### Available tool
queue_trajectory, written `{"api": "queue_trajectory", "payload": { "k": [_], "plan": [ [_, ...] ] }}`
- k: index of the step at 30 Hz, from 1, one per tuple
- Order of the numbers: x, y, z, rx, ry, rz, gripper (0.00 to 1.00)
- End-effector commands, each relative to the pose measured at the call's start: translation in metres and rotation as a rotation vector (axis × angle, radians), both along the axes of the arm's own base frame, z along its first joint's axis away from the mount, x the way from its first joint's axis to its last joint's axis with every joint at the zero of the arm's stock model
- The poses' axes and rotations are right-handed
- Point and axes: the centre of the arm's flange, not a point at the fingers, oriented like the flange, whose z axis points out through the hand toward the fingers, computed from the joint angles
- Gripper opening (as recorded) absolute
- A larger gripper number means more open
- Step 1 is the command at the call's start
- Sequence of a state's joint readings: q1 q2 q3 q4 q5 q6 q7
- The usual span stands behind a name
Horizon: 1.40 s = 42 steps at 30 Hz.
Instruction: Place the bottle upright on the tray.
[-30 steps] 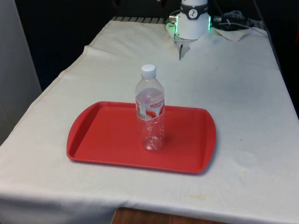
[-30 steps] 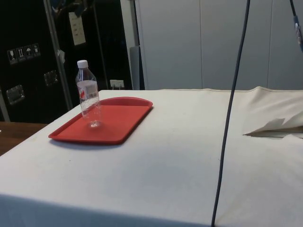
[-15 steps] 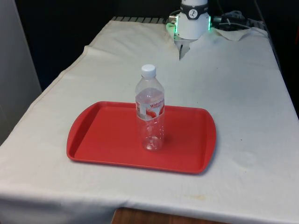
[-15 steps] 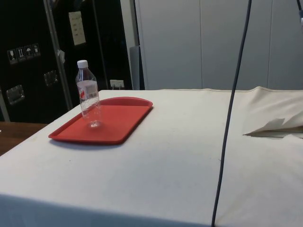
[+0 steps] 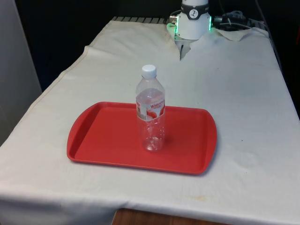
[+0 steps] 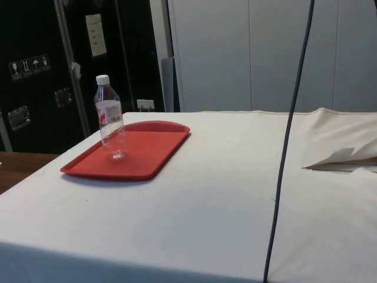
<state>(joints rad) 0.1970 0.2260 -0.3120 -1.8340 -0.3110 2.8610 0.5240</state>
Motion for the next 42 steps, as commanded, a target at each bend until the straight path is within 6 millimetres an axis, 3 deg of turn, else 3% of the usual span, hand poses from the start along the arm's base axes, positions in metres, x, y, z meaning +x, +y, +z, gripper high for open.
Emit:
{"api": "queue_trajectory", "payload": {
  "k": [1, 42],
  "plan": [
    [-0.002, 0.005, 0.0, 0.017, 0.016, 0.007, 1.0],
    [-0.013, 0.007, 0.006, 0.14, 0.18, -0.005, 1.0]
  ]
}}
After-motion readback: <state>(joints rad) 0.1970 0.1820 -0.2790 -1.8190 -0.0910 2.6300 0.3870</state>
